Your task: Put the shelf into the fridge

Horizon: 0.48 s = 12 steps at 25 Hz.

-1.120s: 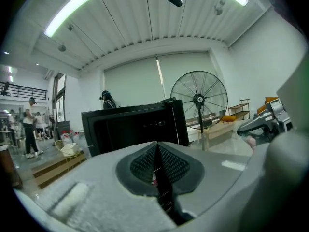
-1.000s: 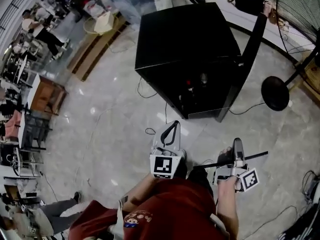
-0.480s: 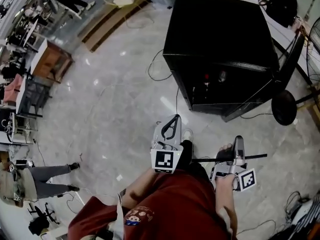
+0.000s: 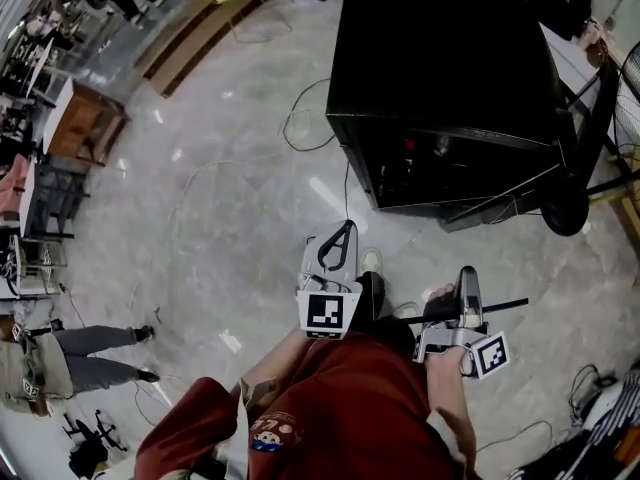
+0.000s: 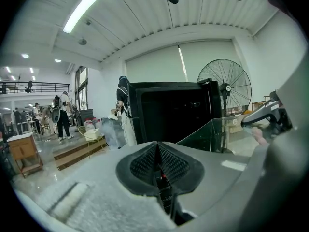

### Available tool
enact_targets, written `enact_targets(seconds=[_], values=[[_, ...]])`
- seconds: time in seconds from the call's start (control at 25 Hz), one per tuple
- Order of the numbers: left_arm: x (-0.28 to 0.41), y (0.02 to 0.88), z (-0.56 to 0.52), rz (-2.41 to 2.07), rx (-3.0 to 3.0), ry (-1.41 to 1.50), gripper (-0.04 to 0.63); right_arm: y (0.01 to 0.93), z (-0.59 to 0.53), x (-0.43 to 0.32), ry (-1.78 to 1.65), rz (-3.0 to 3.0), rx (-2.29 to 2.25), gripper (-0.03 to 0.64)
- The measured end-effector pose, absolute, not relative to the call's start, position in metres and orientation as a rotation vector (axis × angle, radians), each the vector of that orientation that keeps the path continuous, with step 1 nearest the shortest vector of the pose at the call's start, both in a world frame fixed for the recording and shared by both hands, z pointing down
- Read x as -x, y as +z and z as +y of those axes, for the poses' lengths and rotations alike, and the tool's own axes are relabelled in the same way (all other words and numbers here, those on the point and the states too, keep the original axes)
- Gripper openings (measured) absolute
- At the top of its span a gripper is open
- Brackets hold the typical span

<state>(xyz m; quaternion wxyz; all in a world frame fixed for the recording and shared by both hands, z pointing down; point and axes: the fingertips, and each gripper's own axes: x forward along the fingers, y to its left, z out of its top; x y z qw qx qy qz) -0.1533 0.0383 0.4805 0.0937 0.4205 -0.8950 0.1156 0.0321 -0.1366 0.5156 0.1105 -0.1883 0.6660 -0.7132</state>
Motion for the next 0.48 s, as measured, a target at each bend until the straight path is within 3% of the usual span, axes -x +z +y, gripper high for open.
enact_targets(seconds=[0.48], values=[[0.187, 0.491, 0.055, -2.657, -1.190, 0.313, 0.006, 0.508, -0.157, 0.040, -2.041, 1.963, 0.506, 0.008]])
